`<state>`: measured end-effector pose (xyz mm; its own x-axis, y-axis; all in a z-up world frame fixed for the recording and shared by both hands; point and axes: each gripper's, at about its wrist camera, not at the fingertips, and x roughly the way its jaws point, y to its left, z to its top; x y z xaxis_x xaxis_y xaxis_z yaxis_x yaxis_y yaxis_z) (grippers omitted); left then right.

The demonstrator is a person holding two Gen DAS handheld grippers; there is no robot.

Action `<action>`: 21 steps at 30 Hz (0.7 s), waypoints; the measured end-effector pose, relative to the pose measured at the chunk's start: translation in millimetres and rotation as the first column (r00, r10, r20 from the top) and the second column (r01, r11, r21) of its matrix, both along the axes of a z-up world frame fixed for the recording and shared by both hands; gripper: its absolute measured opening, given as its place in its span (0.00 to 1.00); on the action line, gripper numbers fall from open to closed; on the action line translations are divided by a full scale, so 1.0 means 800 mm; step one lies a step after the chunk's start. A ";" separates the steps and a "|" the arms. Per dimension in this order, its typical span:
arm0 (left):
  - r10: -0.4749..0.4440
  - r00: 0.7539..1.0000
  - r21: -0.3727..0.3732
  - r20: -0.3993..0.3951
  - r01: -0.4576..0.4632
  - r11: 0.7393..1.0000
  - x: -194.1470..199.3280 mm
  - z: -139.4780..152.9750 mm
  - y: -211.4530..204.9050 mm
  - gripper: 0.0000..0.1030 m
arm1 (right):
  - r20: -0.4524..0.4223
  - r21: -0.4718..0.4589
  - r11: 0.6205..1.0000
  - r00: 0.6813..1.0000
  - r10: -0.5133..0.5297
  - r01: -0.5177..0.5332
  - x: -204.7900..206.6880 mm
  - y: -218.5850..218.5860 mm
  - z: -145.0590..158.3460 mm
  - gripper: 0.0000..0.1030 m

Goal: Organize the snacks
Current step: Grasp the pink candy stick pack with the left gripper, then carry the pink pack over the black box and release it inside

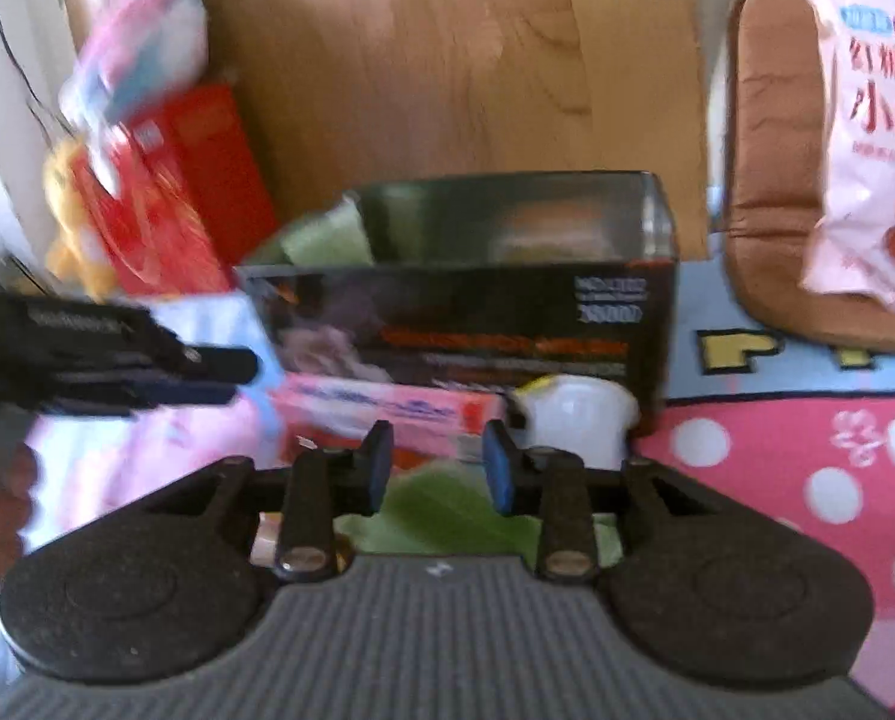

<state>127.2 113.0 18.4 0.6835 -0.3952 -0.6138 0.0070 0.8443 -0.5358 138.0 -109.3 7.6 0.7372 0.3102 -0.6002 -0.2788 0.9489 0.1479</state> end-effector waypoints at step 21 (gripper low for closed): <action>-0.018 0.984 0.039 0.178 0.011 0.999 -0.046 0.066 -0.022 0.27 | 0.161 0.026 0.999 0.987 0.028 -0.033 -0.047 0.011 0.032 0.36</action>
<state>90.0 95.3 71.4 0.7778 -0.3842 -0.4975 0.1115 0.8633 -0.4923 100.0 -100.9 33.1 0.8132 0.3496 -0.4653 -0.3300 0.9355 0.1261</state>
